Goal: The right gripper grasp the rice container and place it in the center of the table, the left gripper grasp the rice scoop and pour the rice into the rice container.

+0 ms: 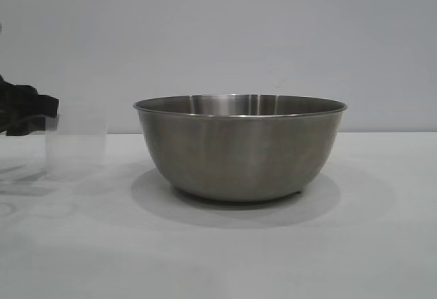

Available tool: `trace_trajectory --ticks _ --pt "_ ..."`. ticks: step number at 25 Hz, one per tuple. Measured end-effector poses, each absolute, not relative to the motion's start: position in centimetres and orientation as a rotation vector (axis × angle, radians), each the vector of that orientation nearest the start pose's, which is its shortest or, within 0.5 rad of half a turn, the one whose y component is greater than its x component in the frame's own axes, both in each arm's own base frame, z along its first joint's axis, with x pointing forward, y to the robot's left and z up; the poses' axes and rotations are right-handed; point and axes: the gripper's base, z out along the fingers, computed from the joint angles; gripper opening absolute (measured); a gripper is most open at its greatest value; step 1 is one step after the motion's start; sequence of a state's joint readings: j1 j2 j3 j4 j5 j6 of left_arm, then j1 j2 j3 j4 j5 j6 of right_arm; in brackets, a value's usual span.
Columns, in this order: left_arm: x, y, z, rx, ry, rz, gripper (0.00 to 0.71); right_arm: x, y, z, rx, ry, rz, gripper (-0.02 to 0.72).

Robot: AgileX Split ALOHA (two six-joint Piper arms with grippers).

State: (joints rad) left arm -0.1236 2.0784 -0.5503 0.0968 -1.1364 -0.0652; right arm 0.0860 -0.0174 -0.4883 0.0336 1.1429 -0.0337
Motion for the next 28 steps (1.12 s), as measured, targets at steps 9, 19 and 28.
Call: trace_trajectory --ticks 9,19,28 --pt "28.9 -4.4 6.9 0.157 1.943 -0.182 0.286 -1.0 0.2 26.7 -0.130 2.117 0.072 0.385" --pt "26.2 -4.1 9.3 0.172 1.920 -0.171 0.286 -1.0 0.2 26.7 -0.130 2.117 0.072 0.385" --pt "25.5 -4.2 14.1 0.225 1.823 -0.158 0.307 -1.0 0.2 26.7 -0.130 2.117 0.072 0.385"
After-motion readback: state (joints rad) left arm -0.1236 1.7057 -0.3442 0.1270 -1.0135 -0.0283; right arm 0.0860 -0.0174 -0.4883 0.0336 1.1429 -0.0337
